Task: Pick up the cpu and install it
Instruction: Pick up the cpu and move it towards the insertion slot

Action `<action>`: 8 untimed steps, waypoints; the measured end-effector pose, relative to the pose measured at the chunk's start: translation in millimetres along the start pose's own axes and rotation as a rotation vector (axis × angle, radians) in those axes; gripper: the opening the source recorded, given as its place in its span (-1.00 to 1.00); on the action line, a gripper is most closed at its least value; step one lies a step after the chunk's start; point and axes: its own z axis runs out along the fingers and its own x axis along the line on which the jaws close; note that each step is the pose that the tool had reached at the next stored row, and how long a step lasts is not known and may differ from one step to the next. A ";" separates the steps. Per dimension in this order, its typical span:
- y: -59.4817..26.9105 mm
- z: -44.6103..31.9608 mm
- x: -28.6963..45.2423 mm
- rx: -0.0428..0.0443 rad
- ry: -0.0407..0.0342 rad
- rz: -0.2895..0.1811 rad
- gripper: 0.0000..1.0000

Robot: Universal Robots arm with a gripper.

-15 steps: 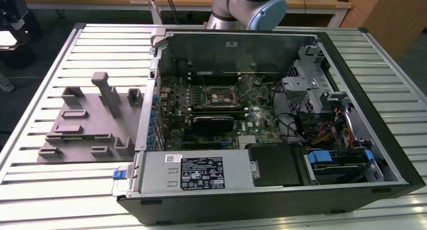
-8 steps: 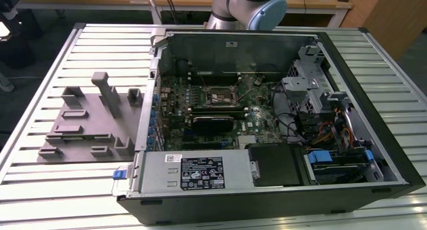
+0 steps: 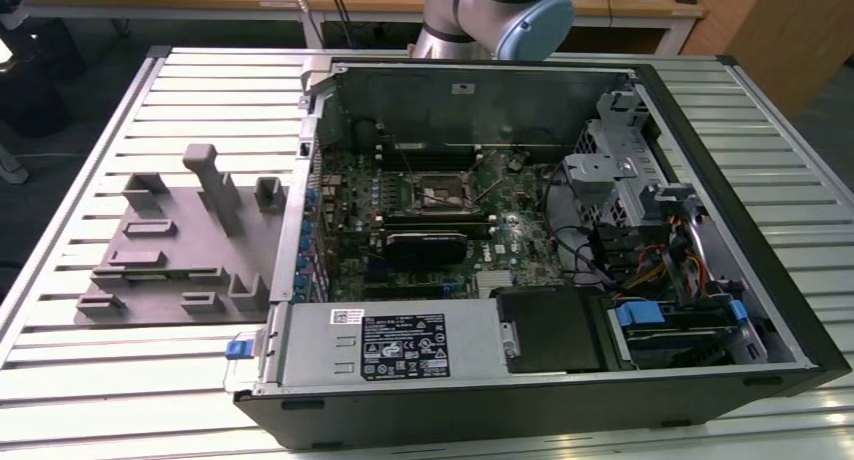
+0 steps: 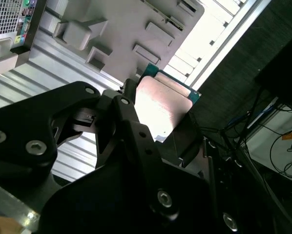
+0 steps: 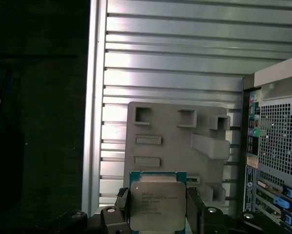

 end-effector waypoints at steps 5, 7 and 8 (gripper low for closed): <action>-0.3 0.5 -10.9 -0.0001 -0.0002 0.000 0.09; -0.4 0.6 -16.4 -0.0001 -0.0001 0.000 0.09; -0.5 0.8 -19.2 -0.0001 -0.0002 0.000 0.09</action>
